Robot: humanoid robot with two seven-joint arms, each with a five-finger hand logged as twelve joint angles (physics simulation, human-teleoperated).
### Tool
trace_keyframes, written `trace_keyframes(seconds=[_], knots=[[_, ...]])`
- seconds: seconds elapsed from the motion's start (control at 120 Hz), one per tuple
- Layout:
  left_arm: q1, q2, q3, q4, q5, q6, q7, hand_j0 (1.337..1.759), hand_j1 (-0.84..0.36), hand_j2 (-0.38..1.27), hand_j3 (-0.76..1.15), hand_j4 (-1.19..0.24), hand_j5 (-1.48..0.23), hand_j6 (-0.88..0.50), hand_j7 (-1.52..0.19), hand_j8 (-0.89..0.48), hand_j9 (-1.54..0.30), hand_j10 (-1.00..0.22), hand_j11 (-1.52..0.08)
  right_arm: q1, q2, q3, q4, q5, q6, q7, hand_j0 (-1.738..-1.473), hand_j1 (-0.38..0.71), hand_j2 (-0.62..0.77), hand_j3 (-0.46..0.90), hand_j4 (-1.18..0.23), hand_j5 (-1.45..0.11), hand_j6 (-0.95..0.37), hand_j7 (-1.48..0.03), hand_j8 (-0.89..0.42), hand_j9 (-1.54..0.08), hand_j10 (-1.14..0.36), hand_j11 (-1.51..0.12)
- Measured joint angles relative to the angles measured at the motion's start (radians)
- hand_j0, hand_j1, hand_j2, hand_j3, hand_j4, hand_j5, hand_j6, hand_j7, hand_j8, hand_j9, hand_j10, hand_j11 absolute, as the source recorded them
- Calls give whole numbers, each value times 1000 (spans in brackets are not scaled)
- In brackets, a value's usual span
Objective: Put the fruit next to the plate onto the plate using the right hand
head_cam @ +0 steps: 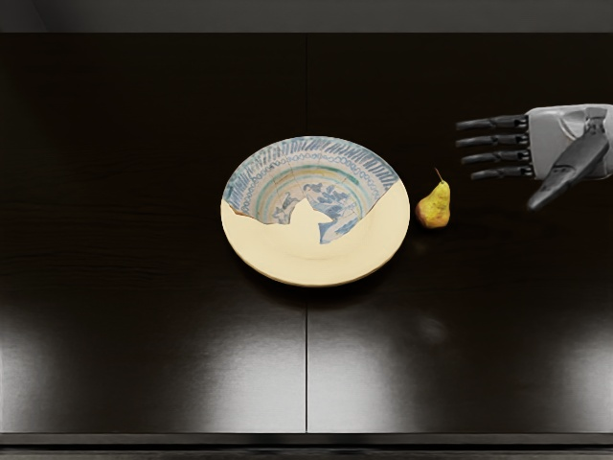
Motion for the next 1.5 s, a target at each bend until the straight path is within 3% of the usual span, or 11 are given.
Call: trace_keyframes(seconds=[0.267, 0.567, 0.85, 1.2, 1.275, 1.392, 1.5], knots=[[0, 0, 1, 0, 0, 0, 0, 1658, 349, 0, 0, 0, 0, 0, 0, 0, 0, 0, 0, 36, 7, 1, -10, -30, 0, 0, -1658, -316, -6, 0, -26, -35, -25, -36, -26, -35, -26, -35], [0, 0, 3, 0, 0, 0, 0, 1658, 349, 0, 0, 0, 0, 0, 0, 0, 0, 0, 0, 111, 85, -12, -12, -434, -20, 0, -1658, -316, -6, 0, -28, -36, -28, -36, -28, -36, -28, -36], [-5, 0, 6, 1, 0, 0, 0, 1658, 349, 0, 0, 0, 0, 0, 0, 0, 0, 0, 0, 123, 207, -114, -16, -702, -301, 0, -1658, -317, -6, 0, -30, -36, -31, -36, -31, -36, -30, -36], [-5, 0, 2, 1, 0, 0, 0, 1658, 349, 0, 0, 0, 0, 0, 0, 0, 0, 0, 0, 56, 240, -175, 111, -957, -587, 1, -1658, -314, -5, 0, -34, -40, -36, -39, -35, -39, -33, -39], [-5, 0, 2, 1, 0, 0, 0, 1658, 349, 0, 0, 0, 0, 0, 0, 0, 0, 0, 0, 23, 239, -176, 117, -975, -621, 29, -1658, -314, -5, 0, -35, -40, -37, -40, -35, -40, -34, -40], [-3, 0, 2, 1, 0, 1, 0, 1658, 349, 0, 0, 0, 0, 0, 0, 0, 0, 0, 0, -28, 241, -176, 113, -1000, -660, 126, -1658, -313, -5, 0, -36, -41, -38, -41, -36, -41, -35, -41], [-3, 0, 2, 1, 0, 1, 0, 1658, 349, 0, 0, 0, 0, 0, 0, 0, 0, 0, 0, -54, 263, -175, 87, -1021, -682, 186, -1658, -313, -4, 0, -35, -41, -37, -41, -36, -41, -35, -41]])
